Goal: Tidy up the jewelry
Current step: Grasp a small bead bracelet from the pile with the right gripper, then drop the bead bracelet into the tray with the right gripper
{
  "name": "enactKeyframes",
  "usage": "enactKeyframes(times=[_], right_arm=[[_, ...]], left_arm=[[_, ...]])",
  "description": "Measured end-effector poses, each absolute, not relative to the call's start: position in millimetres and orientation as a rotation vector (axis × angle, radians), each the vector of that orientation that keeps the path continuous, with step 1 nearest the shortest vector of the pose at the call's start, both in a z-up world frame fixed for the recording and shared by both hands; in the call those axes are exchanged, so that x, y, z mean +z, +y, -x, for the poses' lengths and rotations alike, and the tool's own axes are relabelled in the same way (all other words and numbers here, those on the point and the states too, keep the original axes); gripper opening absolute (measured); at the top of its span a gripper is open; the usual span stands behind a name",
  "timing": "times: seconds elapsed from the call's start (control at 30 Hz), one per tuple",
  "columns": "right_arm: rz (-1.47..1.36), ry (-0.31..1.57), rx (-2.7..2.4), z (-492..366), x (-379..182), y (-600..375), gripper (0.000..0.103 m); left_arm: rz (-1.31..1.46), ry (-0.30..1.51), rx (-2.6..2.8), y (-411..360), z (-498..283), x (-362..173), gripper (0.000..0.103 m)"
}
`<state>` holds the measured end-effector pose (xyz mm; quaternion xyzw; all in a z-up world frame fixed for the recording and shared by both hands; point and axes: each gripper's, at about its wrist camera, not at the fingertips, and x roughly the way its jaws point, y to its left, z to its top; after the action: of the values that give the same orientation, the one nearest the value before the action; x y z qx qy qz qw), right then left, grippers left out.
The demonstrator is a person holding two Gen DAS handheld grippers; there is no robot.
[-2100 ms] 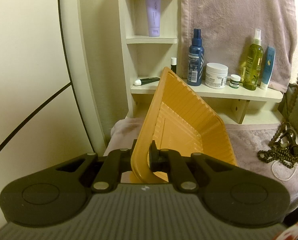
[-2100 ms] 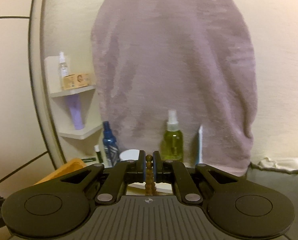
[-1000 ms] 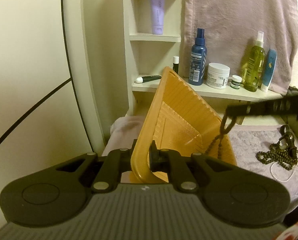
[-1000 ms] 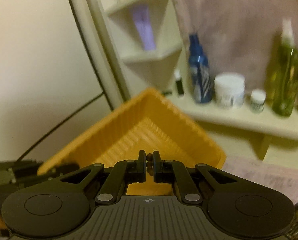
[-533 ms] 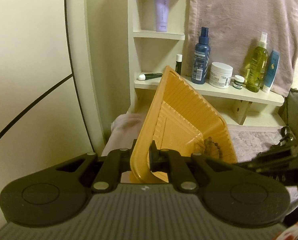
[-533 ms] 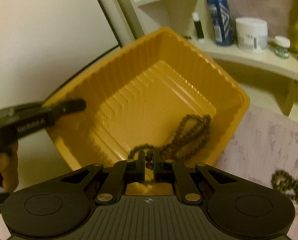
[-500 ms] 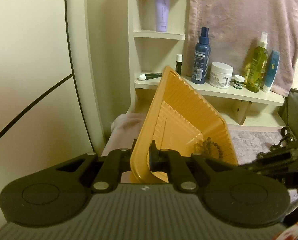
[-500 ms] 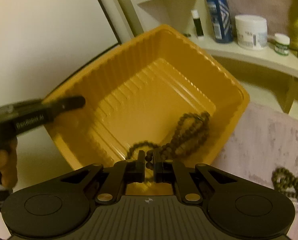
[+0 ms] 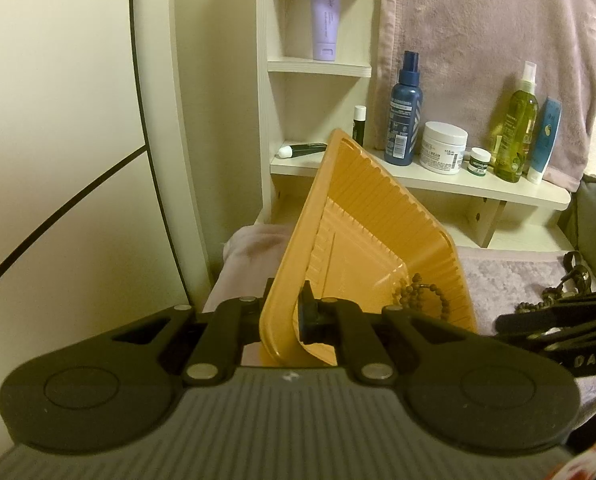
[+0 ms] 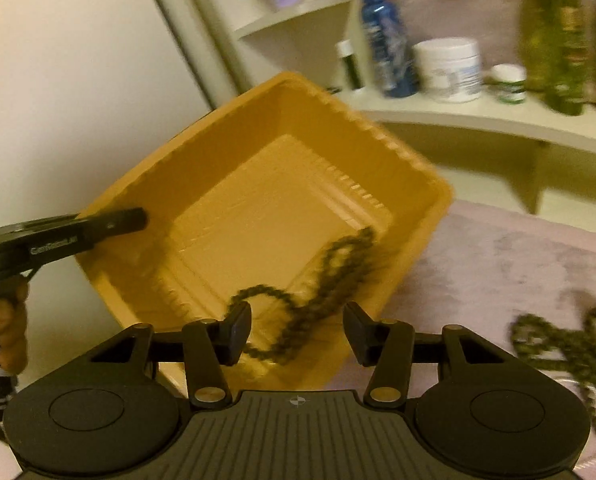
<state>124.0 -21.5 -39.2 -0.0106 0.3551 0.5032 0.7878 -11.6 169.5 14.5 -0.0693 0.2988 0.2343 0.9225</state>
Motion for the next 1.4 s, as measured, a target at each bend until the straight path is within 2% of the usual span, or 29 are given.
enactKeyframes(times=[0.2, 0.47, 0.63, 0.67, 0.73, 0.97, 1.03, 1.4], right_arm=[[0.067, 0.618, 0.845, -119, -52, -74, 0.051], [0.004, 0.595, 0.588, -129, -66, -146, 0.051], [0.115, 0.528, 0.552, -137, -61, -152, 0.051], [0.139, 0.517, 0.557, -139, -61, -151, 0.049], [0.205, 0.500, 0.570, -144, -62, -146, 0.036], [0.358, 0.477, 0.634, -157, -70, -134, 0.025], [0.368, 0.483, 0.639, -161, -69, -132, 0.014], [0.359, 0.445, 0.671, -154, -44, -127, 0.014]], left_arm=[[0.144, 0.614, 0.481, 169, 12, 14, 0.008], [0.142, 0.619, 0.483, 169, 13, 13, 0.008], [0.139, 0.623, 0.487, 169, 12, 13, 0.008], [0.139, 0.624, 0.488, 169, 12, 13, 0.008], [0.140, 0.626, 0.489, 169, 12, 13, 0.008], [0.145, 0.630, 0.491, 170, 12, 13, 0.008], [0.143, 0.630, 0.490, 170, 12, 13, 0.008], [0.142, 0.630, 0.490, 171, 12, 13, 0.008]])
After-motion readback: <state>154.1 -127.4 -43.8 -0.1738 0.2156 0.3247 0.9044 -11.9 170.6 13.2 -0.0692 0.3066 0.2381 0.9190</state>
